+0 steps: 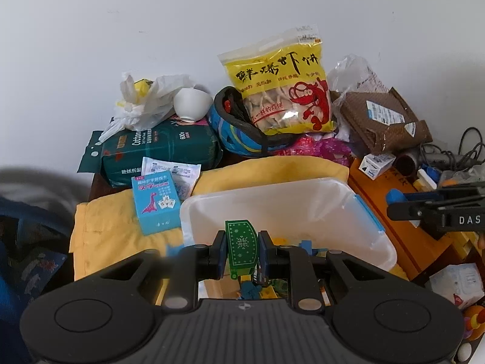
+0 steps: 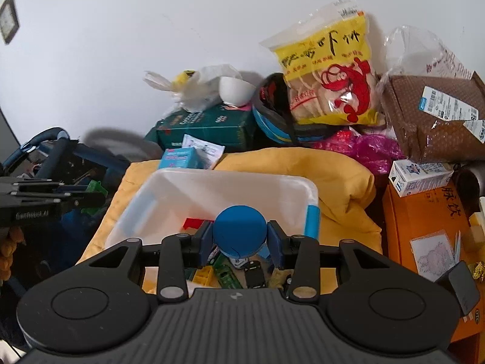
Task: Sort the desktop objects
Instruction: 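Open both grippers to drop the block and disc into the bin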
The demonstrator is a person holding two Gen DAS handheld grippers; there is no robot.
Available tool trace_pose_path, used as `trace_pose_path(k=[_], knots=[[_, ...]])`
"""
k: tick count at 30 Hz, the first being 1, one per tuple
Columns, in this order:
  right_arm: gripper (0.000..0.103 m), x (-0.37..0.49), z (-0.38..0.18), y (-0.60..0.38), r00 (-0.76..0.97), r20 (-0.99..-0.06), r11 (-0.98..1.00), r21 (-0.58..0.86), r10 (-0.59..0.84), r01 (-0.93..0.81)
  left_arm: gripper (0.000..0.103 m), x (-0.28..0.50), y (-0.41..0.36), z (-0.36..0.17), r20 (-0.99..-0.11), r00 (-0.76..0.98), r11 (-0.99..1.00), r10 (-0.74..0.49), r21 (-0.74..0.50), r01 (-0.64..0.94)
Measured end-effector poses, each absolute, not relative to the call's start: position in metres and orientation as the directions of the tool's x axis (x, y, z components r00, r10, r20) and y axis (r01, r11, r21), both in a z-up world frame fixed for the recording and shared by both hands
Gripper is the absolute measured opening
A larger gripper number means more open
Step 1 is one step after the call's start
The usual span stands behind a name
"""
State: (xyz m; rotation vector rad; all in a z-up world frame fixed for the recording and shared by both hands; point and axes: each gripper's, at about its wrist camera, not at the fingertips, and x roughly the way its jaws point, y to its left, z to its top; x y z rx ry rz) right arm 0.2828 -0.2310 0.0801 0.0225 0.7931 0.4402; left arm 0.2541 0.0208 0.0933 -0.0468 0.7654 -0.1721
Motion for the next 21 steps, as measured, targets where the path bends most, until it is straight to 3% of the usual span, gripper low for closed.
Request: trace_pose_path(k=[10,11,12,14,21], knots=[[0.043,0.316,0.068,-0.213,0.544,-0.768,0.919,0.145,0.338,-0.367,0.025,0.283,0.008,0.081,-0.734,0.657,0.984,-0.173,-0.099,0.149],[0.044,0.317,0.066,-0.211,0.545,-0.771,0.922,0.136,0.329,-0.363,0.03,0.284,0.007,0.08,-0.736,0.656,0.984,-0.17,-0.098,0.146],[0.051,0.319,0.064,-0.21,0.548,-0.774,0.925,0.127,0.317,-0.357,0.044,0.285,0.006,0.078,-0.74,0.651,0.985,-0.169,-0.097,0.146],[0.068,0.319,0.064,-0.21,0.569,-0.764,0.932,0.115,0.304,-0.344,0.06,0.285,0.005,0.077,-0.736,0.663,0.99,-0.135,-0.075,0.118],[0.069,0.302,0.062,-0.215,0.583,-0.736,0.921,0.142,0.344,-0.364,0.06,0.263,0.017,0.068,-0.703,0.7,0.992,-0.128,-0.082,0.098]])
